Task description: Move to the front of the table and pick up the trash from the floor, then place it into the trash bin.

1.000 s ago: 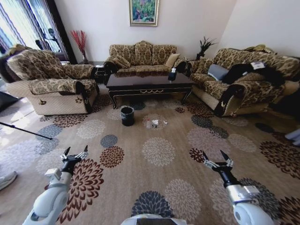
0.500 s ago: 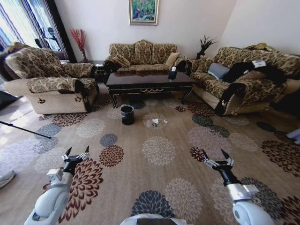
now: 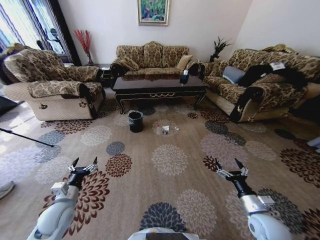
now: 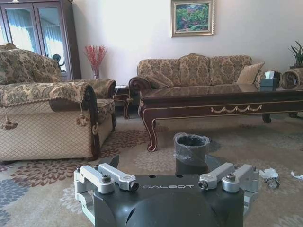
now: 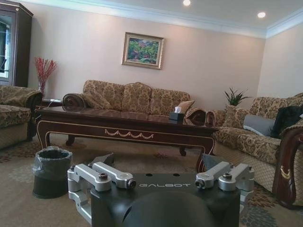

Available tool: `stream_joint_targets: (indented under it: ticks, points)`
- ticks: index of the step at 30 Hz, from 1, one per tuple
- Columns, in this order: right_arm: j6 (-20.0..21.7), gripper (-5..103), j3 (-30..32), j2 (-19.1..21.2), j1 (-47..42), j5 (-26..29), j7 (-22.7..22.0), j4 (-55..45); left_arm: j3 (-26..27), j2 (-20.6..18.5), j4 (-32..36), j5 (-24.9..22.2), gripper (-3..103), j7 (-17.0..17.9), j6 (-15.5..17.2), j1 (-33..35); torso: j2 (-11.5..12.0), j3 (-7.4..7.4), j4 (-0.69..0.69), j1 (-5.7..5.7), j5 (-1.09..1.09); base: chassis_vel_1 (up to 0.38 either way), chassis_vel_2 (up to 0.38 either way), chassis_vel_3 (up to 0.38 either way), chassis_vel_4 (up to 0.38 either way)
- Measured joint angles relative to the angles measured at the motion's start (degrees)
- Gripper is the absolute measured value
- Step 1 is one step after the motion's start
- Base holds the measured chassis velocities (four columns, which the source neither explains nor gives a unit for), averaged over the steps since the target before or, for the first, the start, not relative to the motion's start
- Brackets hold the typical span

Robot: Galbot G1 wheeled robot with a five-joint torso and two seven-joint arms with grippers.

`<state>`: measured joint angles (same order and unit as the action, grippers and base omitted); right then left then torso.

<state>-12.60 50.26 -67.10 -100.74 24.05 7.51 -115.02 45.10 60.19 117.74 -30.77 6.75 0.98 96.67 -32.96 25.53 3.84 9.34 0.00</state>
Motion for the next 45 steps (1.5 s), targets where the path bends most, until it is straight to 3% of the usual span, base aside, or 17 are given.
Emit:
stream_joint_targets:
  ticks: [25,37,39,45]
  points:
    - [1.8,100,-2.3,3.7,1.7,-0.9,-0.7,0.1,-0.7,0.1,2.1,2.4,100,-3.1,-2.6,4.7,5.9,-3.57,0.0,-2.28,0.0,0.0,0.0,0.0,0.0]
    - [1.8,100,-1.9,3.3,0.8,-0.6,-0.8,0.1,-0.8,0.6,2.4,2.5,100,-3.0,-2.6,4.5,8.3,-5.02,0.0,-3.27,0.0,0.0,0.0,0.0,0.0]
    - [1.7,100,-2.0,2.3,0.4,-0.7,-0.7,-0.1,-0.6,0.8,2.1,2.6,100,-2.7,-2.6,4.9,9.7,-5.99,0.0,-3.74,-0.01,0.0,0.0,0.0,0.0]
    - [1.7,100,-2.2,1.7,0.4,-0.7,-0.7,0.0,-0.2,0.4,1.7,2.5,100,-2.7,-3.3,4.9,11.1,-6.88,0.0,-4.26,0.0,0.0,0.0,0.0,0.0]
